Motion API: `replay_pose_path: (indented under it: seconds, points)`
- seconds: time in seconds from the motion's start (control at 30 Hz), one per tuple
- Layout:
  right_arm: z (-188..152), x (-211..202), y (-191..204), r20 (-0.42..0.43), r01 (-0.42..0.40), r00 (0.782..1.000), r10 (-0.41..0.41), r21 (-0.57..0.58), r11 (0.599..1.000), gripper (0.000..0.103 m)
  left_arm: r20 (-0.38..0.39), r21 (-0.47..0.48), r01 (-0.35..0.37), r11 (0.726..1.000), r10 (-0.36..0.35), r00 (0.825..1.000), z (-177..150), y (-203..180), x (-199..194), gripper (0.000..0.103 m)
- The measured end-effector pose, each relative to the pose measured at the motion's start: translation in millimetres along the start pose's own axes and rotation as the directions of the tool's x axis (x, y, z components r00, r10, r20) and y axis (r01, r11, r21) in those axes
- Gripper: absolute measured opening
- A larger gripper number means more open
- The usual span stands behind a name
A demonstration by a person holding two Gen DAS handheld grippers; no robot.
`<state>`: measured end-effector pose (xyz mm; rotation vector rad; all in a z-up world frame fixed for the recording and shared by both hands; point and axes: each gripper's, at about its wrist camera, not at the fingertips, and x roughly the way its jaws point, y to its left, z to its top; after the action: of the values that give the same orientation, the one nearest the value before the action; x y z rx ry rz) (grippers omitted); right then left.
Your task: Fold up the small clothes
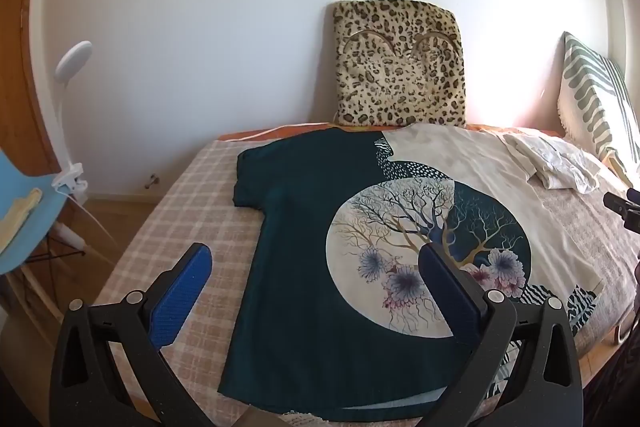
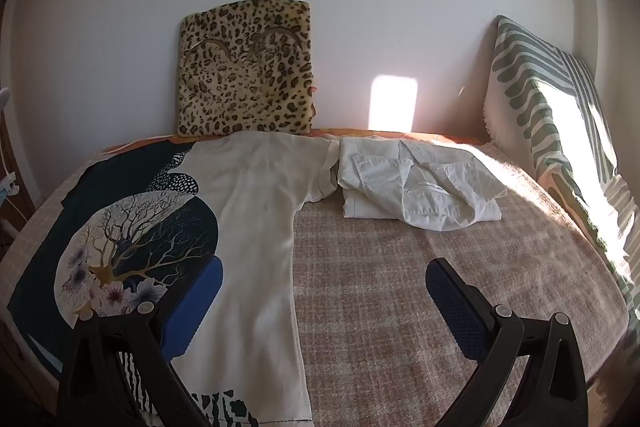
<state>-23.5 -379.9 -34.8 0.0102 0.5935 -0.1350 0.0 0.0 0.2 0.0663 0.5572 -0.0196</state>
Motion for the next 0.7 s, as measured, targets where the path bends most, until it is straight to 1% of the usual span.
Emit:
replay_pose_path:
  seconds: [0.33, 0.37, 0.7]
  points:
    - [-0.4, 0.5, -0.4, -0.002, 0.001, 1.000, -0.001, 0.002, 1.000, 0.103, -0.003, 0.011, -0.006, 1.000, 0.006, 1.000, 2.9, -6.4, 1.5, 0.103]
    - [-0.7, 0.6, -0.6, -0.002, 0.001, 1.000, -0.001, 0.002, 1.000, 0.103, 0.003, 0.009, 0.002, 1.000, -0.002, 1.000, 4.0, 0.9, -4.5, 0.103]
    - [-0.8, 2.1, 0.2, -0.003, 0.001, 1.000, -0.001, 0.005, 1.000, 0.103, 0.010, -0.006, 0.011, 1.000, -0.011, 1.000, 4.7, 0.3, -4.2, 0.103]
